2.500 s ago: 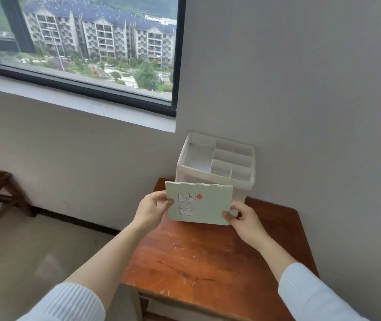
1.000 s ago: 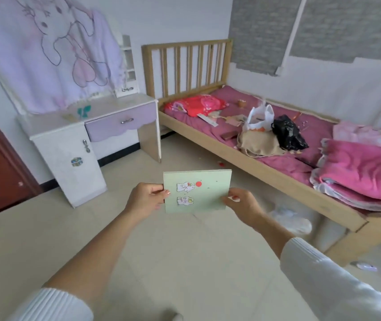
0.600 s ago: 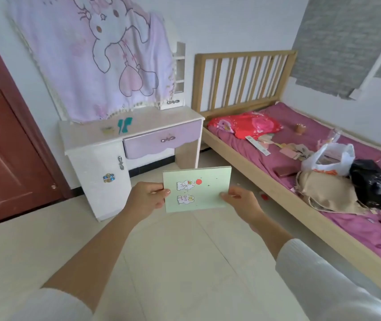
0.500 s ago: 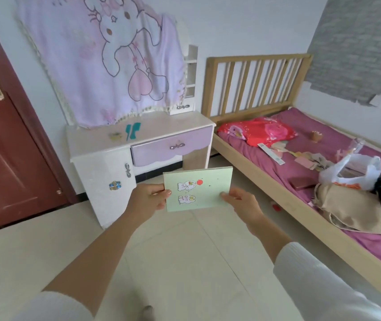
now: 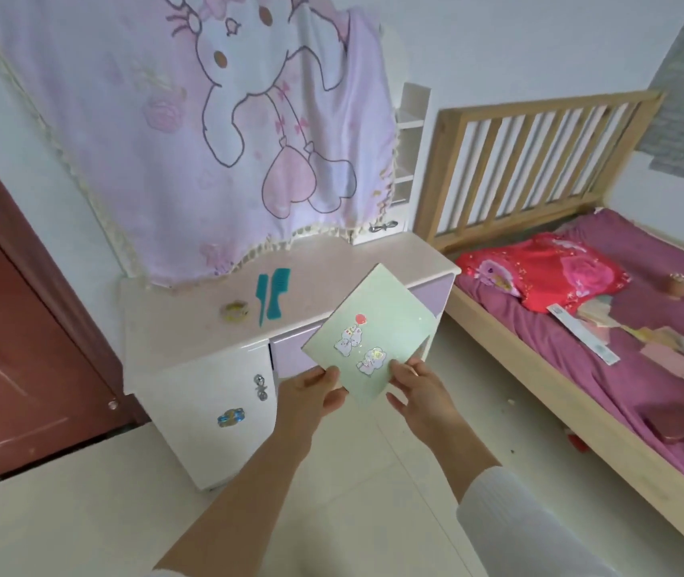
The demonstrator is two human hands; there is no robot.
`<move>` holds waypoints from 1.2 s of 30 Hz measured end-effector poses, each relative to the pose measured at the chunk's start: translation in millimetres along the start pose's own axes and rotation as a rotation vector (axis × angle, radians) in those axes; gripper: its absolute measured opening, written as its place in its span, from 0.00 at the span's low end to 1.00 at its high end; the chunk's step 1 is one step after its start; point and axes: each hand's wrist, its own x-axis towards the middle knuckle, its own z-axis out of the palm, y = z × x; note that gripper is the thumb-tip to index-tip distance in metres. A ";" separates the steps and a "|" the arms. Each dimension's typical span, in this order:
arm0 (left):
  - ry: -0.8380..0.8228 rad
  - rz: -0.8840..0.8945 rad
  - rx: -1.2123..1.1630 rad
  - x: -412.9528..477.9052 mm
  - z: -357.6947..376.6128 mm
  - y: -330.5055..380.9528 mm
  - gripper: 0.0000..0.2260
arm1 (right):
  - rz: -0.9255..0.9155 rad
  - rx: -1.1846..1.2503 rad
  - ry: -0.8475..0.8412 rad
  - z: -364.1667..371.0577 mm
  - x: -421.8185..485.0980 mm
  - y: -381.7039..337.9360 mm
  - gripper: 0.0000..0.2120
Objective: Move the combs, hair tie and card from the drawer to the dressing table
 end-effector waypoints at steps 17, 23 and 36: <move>0.128 -0.197 0.482 354.5 23.2 35.3 0.12 | 0.043 -0.804 0.014 60.6 381.9 -103.8 0.17; 0.166 -0.270 0.575 412.9 22.7 21.2 0.11 | 0.146 -1.002 0.014 70.2 459.0 -89.2 0.12; 0.136 -0.207 0.892 434.3 29.3 9.0 0.13 | 0.255 -1.102 0.014 64.4 483.9 -83.8 0.20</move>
